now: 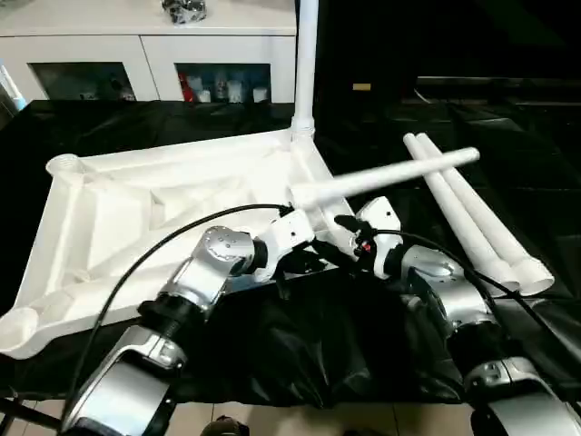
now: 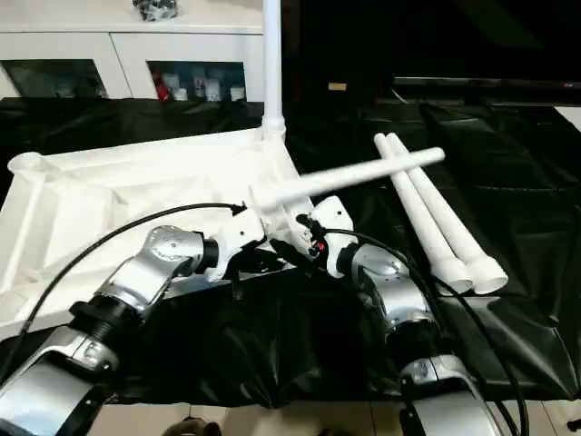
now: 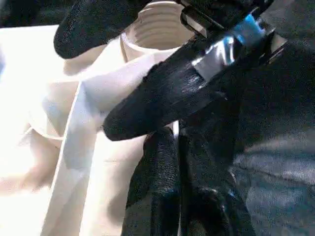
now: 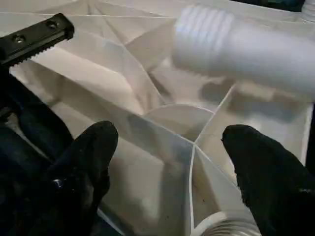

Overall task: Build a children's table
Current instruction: Rotate leg to tighten

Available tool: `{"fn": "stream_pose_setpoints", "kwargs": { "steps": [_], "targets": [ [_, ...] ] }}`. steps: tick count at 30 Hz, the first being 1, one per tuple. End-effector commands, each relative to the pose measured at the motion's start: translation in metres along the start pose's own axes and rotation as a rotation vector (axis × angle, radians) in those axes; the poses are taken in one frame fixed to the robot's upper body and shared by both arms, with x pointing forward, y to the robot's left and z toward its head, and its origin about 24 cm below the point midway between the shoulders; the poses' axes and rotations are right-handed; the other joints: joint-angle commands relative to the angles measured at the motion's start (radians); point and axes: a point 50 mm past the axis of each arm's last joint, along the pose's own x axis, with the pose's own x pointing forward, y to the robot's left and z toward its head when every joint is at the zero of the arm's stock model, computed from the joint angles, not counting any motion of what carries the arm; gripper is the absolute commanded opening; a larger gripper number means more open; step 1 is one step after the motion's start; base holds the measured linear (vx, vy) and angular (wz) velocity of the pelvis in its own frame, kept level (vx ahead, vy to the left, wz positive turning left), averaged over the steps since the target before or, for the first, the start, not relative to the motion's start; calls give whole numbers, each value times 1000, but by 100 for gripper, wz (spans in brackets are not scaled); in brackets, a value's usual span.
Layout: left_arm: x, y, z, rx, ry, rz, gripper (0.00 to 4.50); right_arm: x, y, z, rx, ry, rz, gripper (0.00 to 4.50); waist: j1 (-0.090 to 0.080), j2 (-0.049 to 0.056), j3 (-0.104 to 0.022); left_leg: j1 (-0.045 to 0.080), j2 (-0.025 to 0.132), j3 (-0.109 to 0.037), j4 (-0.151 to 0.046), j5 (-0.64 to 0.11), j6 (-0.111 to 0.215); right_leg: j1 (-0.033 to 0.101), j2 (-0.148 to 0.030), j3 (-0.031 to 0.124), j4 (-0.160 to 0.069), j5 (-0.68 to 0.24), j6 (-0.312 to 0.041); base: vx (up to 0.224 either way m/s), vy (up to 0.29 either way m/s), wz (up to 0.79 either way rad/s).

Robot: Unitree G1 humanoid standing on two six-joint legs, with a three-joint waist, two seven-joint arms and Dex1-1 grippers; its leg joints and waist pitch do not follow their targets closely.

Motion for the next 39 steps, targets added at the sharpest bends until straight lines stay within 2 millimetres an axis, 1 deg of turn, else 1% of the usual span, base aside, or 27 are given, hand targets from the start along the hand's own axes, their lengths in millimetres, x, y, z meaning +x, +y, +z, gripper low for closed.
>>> {"fn": "stream_pose_setpoints", "kwargs": {
  "steps": [1,2,3,4,6,7,9,10,12,13,16,17,18,19,20,27,28,31,33,36,37,38,39],
  "targets": [
    [-2,0,6,72,-35,-21,0,-8,0,-14,25,58,-12,390,-3,-23,-76,18,21,-13,-73,-295,31,47,-39,40,-82,-399,-160,0,0,0],
    [-2,0,6,72,-35,-21,0,-8,0,-14,25,58,-12,390,-2,-20,-76,19,22,-13,-74,-296,30,46,-40,40,-83,-406,-156,0,0,0],
    [-2,1,6,78,-32,-17,0,-9,0,-14,23,57,-12,390,-4,-21,-75,19,21,-13,-74,-300,27,46,-40,40,-83,-415,-154,0,0,0],
    [-4,2,6,93,-34,-9,0,-11,1,-14,18,52,-13,390,-3,-21,-75,19,20,-13,-73,-299,27,45,-40,40,-87,-426,-146,0,0,0],
    [-6,3,4,105,-35,-8,0,-14,1,-12,12,43,-21,390,-2,-20,-73,22,21,-13,-74,-310,24,43,-39,40,-90,-444,-135,0,0,0],
    [-7,3,4,113,-34,-9,0,-15,1,-11,9,40,-24,390,-3,-21,-74,19,20,-14,-75,-308,24,45,-40,40,-89,-448,-130,0,0,0],
    [-8,1,1,124,-34,-21,0,-19,0,-11,7,35,-33,390,-4,-21,-75,18,20,-15,-75,-307,23,45,-40,39,-90,-457,-125,0,0,0],
    [-8,0,0,127,-40,-27,0,-21,0,-11,6,33,-39,390,-4,-22,-74,19,20,-14,-74,-308,24,43,-40,40,-91,-460,-124,0,0,0],
    [-8,-1,0,127,-42,-31,0,-22,0,-11,6,33,-41,390,-6,-22,-74,18,20,-15,-75,-308,24,43,-40,39,-90,-460,-126,0,0,0],
    [-9,-3,-3,128,-53,-50,0,-25,0,-12,5,34,-51,390,-5,-25,-74,18,20,-13,-74,-307,25,42,-41,39,-91,-464,-125,0,0,0],
    [-11,-5,-6,141,-52,-60,0,-28,0,-13,4,36,-57,390,-4,-23,-74,19,21,-14,-75,-304,25,41,-41,41,-90,-461,-123,0,0,0],
    [-11,-5,-6,141,-54,-60,0,-28,0,-13,4,36,-58,390,-5,-27,-74,18,21,-13,-74,-301,26,42,-41,41,-90,-458,-123,0,0,0],
    [-13,-5,-6,137,-68,-69,0,-29,0,-13,5,36,-61,390,-4,-26,-74,18,21,-13,-74,-298,27,42,-41,41,-88,-454,-125,0,0,0],
    [-17,-4,-6,144,-87,-79,0,-31,0,-12,3,35,-64,390,-4,-30,-73,18,21,-13,-75,-296,28,41,-41,41,-89,-459,-124,0,0,0],
    [-17,-4,-6,144,-87,-79,0,-31,0,-12,3,35,-64,390,-3,-29,-73,18,21,-14,-75,-294,28,42,-42,41,-88,-461,-122,0,0,0],
    [-28,-3,-7,170,-108,-106,0,-36,0,-9,-11,24,-77,390,-3,-30,-71,19,21,-13,-75,-301,24,39,-44,41,-93,-498,-105,0,0,0],
    [-32,-4,-10,174,-98,-129,0,-38,0,-8,-12,18,-78,390,-5,-31,-73,17,21,-14,-76,-297,23,40,-44,41,-90,-490,-108,0,0,0],
    [-38,-6,-13,169,-98,-165,0,-43,-1,-7,-15,13,-78,390,-4,-31,-72,18,23,-14,-76,-291,22,39,-44,43,-87,-475,-113,0,0,0],
    [-41,-6,-13,160,-105,-181,0,-44,-1,-7,-16,11,-76,390,-3,-29,-73,18,24,-13,-77,-286,23,40,-42,44,-83,-446,-124,0,0,0],
    [-47,-6,-15,148,-108,-207,0,-48,-1,-6,-18,6,-75,390,-4,-29,-74,17,23,-11,-76,-277,23,41,-41,45,-79,-414,-136,0,0,0],
    [-50,-5,-16,145,-106,-213,0,-50,-1,-6,-19,3,-77,390,-2,-25,-75,19,23,-10,-75,-274,23,41,-41,46,-77,-405,-140,0,0,0],
    [-51,-5,-16,144,-101,-214,0,-50,-1,-6,-18,2,-78,390,-3,-26,-75,18,22,-10,-75,-271,23,42,-41,46,-77,-400,-142,0,0,0],
    [-52,-4,-17,142,-96,-214,0,-51,-2,-6,-18,1,-79,390,-3,-25,-76,18,22,-10,-75,-269,23,42,-41,46,-75,-392,-145,0,0,0]
  ]
}}
